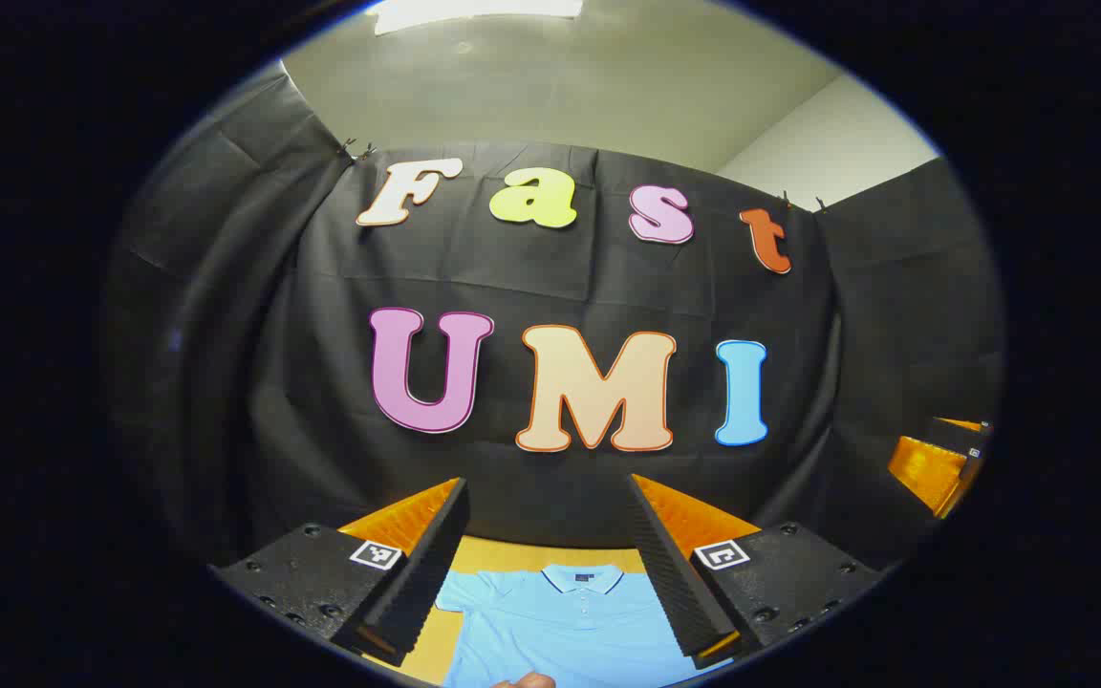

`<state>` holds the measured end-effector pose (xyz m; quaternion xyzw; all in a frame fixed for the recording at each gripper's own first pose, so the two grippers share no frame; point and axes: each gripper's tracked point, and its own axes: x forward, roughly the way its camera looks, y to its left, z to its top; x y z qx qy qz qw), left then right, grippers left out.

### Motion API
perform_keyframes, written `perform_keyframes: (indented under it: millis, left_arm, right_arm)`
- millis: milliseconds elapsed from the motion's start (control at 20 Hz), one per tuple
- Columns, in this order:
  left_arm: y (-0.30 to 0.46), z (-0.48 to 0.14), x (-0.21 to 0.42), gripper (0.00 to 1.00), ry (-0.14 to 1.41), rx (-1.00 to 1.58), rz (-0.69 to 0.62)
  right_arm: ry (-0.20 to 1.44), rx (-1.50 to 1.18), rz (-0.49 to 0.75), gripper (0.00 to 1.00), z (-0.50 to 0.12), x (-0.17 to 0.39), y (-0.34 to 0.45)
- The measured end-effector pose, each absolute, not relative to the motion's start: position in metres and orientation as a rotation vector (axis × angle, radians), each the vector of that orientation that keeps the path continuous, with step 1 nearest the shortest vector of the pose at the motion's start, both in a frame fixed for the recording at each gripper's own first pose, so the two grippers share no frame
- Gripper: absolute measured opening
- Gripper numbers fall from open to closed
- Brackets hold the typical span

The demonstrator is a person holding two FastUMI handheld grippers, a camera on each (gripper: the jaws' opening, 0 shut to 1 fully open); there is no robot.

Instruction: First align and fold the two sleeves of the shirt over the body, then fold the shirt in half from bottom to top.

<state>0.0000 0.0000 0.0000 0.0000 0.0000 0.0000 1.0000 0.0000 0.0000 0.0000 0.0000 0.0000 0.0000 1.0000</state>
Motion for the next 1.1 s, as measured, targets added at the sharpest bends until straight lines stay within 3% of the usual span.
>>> perform_keyframes:
  millis: [1100]
  left_arm:
    - [0.038,-0.005,0.018,0.94,0.006,0.053,0.034]
  right_arm:
    - [0.086,0.039,0.043,1.00,-0.039,0.055,0.030]
